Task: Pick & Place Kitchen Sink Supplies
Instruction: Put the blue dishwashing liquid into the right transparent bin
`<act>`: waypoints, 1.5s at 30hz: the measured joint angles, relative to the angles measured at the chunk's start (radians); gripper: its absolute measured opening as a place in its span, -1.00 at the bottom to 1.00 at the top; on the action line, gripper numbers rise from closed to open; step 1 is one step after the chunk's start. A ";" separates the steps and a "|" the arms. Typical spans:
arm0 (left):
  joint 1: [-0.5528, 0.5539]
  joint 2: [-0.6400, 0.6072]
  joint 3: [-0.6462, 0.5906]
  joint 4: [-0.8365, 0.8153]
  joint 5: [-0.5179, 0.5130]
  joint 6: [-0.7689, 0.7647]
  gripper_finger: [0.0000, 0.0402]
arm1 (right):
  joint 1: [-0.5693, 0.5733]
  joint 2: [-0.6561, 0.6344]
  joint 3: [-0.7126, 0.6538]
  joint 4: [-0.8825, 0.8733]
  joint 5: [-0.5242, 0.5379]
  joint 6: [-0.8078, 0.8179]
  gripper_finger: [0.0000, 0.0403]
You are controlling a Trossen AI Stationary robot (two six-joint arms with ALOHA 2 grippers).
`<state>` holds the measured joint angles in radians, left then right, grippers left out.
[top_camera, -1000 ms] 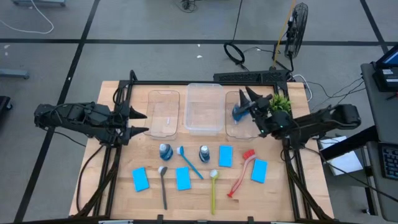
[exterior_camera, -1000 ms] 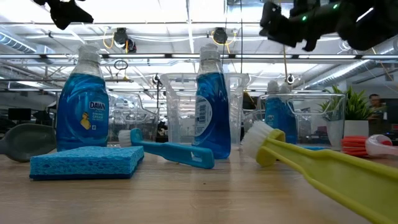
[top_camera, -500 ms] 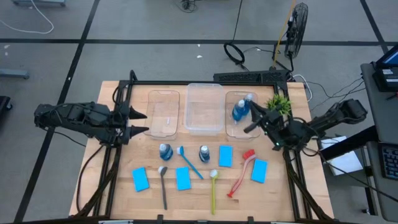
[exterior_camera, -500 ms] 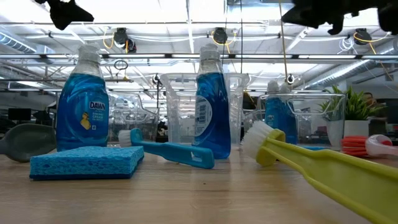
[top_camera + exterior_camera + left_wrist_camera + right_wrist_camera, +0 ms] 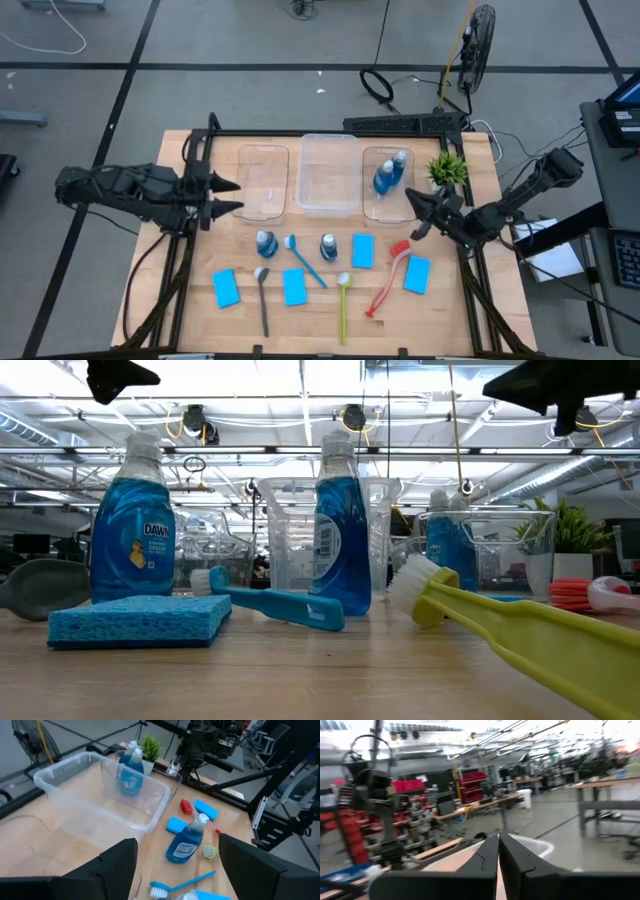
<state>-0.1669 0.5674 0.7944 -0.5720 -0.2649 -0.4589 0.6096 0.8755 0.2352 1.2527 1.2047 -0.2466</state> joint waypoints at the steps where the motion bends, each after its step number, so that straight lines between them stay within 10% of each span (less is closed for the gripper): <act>1: 0.000 0.010 0.000 0.000 0.001 -0.014 0.36 | 0.014 -0.010 -0.015 0.000 -0.001 0.014 -1.00; 18: -0.090 0.251 0.000 -0.022 0.188 -0.412 0.38 | 0.100 -0.083 -0.175 0.036 -0.001 0.116 -1.00; 45: -0.243 0.585 0.218 -0.419 0.187 -0.881 0.38 | 0.099 -0.083 -0.179 0.034 -0.001 0.112 -0.99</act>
<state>-0.4103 1.1523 1.0122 -0.9910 -0.0780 -1.3399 0.7090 0.7925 0.0566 1.2868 1.2041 -0.1349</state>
